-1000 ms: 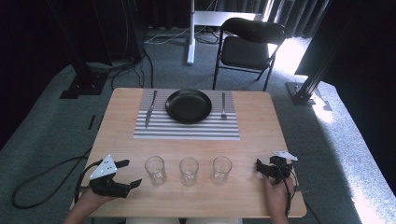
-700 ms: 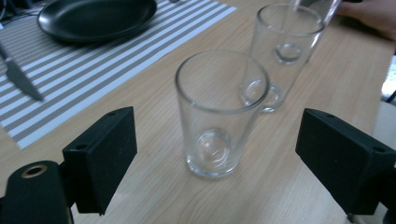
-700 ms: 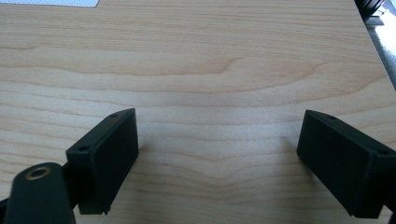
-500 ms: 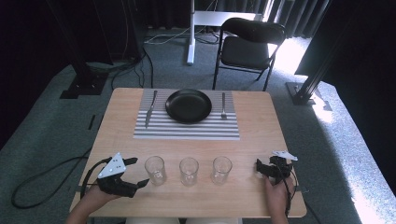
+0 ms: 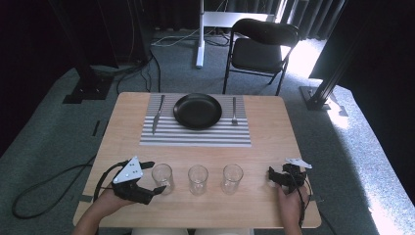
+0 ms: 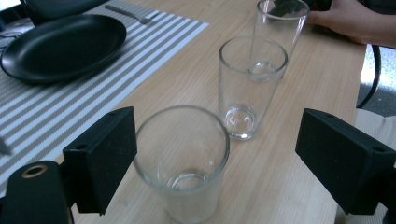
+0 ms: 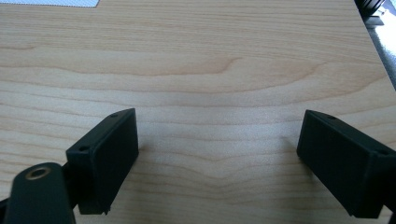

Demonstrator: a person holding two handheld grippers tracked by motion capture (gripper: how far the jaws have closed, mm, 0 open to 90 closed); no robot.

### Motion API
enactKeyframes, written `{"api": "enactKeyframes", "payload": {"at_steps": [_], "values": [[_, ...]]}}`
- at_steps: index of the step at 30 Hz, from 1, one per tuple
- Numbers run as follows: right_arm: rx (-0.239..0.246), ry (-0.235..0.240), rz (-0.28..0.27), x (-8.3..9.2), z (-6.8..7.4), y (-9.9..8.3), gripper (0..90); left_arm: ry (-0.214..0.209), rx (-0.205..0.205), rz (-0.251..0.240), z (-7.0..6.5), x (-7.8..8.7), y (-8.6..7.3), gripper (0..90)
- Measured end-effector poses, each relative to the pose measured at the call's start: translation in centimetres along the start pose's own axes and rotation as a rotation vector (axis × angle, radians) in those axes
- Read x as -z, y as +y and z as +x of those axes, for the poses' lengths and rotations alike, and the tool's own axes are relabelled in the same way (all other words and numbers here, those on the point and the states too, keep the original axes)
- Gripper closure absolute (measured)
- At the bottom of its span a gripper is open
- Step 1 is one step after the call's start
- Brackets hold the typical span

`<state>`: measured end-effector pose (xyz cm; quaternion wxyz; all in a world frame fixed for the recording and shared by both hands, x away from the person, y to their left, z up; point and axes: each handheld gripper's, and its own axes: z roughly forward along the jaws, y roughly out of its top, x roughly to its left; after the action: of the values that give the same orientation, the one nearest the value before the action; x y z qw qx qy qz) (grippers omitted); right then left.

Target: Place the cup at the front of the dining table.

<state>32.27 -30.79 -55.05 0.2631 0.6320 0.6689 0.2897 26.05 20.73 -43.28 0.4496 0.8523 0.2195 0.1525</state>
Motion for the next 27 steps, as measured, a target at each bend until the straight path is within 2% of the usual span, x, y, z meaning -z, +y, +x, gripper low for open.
{"api": "enactKeyframes", "payload": {"at_steps": [4,8,12,17,22,26,27], "values": [[-0.001,0.000,0.000,0.0,0.0,0.0,12.0,0.003,-0.026,0.018,-0.3,-0.8,0.9,13.1],[0.000,0.000,0.000,0.0,0.0,0.0,12.0,-0.020,-0.039,0.029,-0.6,-1.5,1.6,14.3],[0.000,0.000,0.000,0.0,0.0,0.0,12.0,-0.019,-0.034,0.030,-0.6,-2.0,1.9,14.5],[-0.001,0.000,0.000,0.0,0.0,0.0,12.0,-0.051,-0.014,0.022,-0.5,-2.3,2.3,14.4],[0.000,0.000,0.000,0.0,0.0,0.0,12.0,-0.066,-0.041,0.037,-1.1,-3.3,3.0,14.4],[-0.001,0.000,0.000,0.0,0.0,0.0,12.0,-0.064,-0.048,0.048,-1.4,-3.9,3.5,14.4],[0.000,0.000,0.000,0.0,0.0,0.0,12.0,-0.075,-0.043,0.046,-1.4,-4.1,3.7,14.4]]}}
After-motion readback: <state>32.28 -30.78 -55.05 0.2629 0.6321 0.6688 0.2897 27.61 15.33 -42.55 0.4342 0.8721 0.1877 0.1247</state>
